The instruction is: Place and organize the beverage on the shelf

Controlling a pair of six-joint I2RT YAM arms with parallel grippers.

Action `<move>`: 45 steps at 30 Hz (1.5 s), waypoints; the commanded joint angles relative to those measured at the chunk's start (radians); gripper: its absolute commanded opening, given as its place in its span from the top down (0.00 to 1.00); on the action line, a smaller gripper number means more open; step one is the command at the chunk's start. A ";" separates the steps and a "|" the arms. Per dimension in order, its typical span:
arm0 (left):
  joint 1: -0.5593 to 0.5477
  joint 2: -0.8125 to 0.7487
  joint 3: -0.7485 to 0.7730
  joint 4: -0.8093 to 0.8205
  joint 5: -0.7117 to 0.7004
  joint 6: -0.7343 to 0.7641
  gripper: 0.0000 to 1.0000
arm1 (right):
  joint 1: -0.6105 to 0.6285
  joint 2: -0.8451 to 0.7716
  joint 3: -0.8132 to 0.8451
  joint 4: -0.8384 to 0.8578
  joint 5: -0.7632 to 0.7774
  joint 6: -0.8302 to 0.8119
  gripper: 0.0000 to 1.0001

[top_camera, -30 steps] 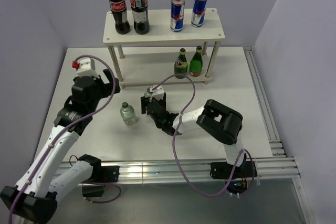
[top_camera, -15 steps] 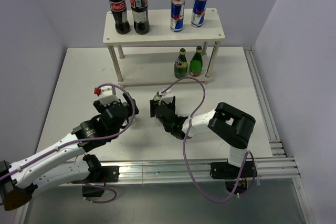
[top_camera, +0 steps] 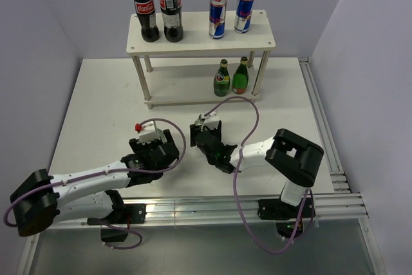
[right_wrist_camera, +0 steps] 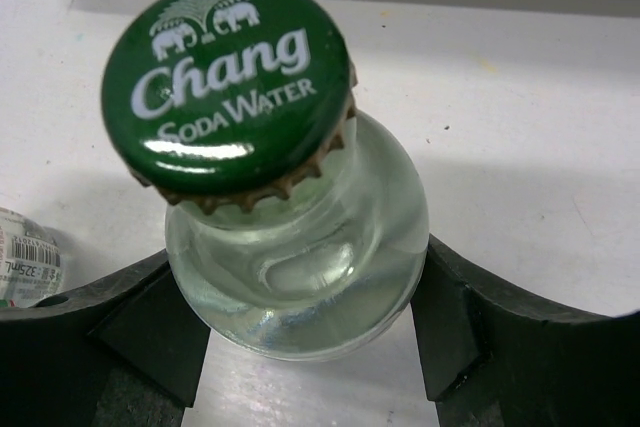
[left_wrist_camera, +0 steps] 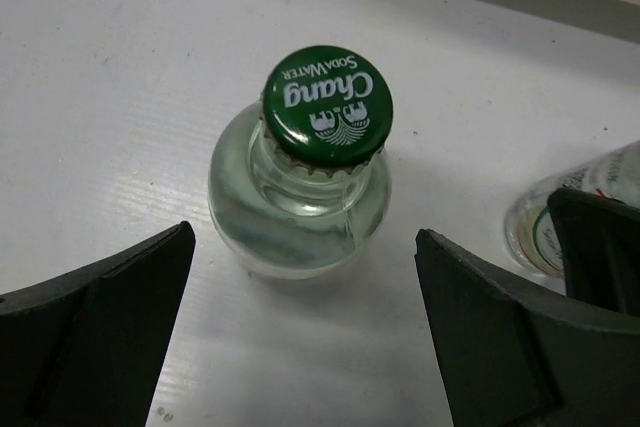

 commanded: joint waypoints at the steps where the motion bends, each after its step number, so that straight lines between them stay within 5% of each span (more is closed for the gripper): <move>1: -0.007 0.068 0.019 0.103 -0.074 -0.038 0.01 | -0.008 -0.073 -0.007 0.052 0.058 0.030 1.00; 24: 0.145 0.375 0.017 0.488 -0.038 0.146 0.07 | -0.010 -0.179 -0.123 0.051 0.076 0.091 1.00; 31: 0.184 0.462 0.036 0.583 -0.023 0.235 0.31 | -0.010 -0.197 -0.154 0.062 0.087 0.110 1.00; 34: 0.200 0.489 0.048 0.614 -0.015 0.264 0.59 | -0.010 -0.206 -0.171 0.065 0.093 0.116 1.00; 35: 0.201 0.495 0.061 0.608 -0.017 0.270 0.80 | -0.008 -0.214 -0.176 0.065 0.094 0.117 1.00; 37: 0.200 0.507 0.080 0.589 -0.022 0.265 0.98 | -0.008 -0.225 -0.192 0.068 0.101 0.116 1.00; 45: 0.208 0.478 0.177 0.612 0.000 0.400 1.00 | -0.008 -0.283 -0.263 0.066 0.125 0.154 1.00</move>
